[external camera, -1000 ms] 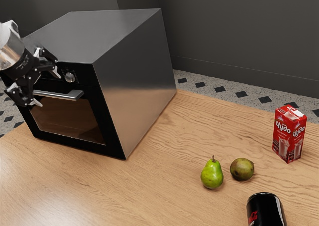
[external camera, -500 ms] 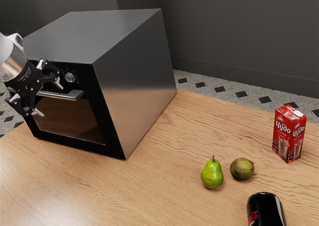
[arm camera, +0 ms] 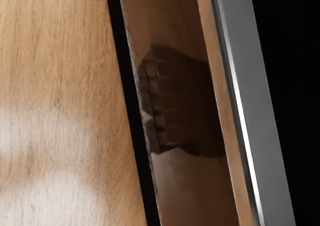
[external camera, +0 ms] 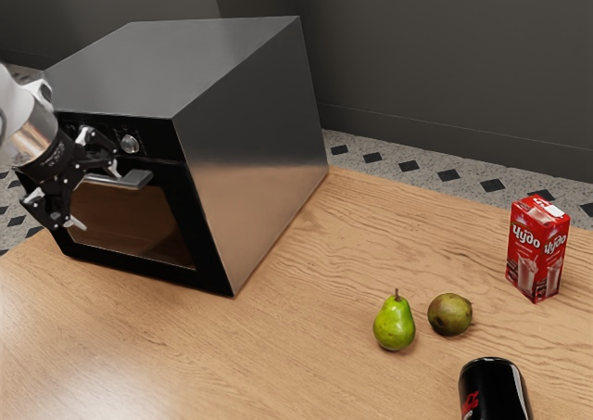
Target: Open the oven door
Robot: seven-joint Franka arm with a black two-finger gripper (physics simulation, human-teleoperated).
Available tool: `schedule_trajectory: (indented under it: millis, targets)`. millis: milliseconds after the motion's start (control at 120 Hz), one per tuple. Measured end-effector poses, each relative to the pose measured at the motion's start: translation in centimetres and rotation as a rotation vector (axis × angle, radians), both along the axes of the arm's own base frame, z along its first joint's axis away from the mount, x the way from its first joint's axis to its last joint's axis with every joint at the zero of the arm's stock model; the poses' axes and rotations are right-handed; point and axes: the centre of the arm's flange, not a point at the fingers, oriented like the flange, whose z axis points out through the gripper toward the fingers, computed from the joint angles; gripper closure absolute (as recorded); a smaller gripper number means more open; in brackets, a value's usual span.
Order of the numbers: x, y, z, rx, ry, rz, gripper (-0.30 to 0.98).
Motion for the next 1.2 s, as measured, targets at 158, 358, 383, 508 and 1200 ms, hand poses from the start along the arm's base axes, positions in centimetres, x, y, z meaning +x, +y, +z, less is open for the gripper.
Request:
schedule_trajectory:
  millis: [158,358,383,508,1200]
  targets:
    - [-2.4,-0.3,-0.8,-0.010,-0.005,0.008,0.00]
    - [-11.0,-0.3,-2.9,-0.039,-0.045,0.077,0.00]
    - [-12.9,-0.3,-2.9,-0.037,-0.062,0.099,0.00]
    - [-21.6,-3.0,0.7,0.036,-0.214,0.148,0.00]
    - [7.8,-30.8,5.5,-0.216,0.209,0.139,0.00]
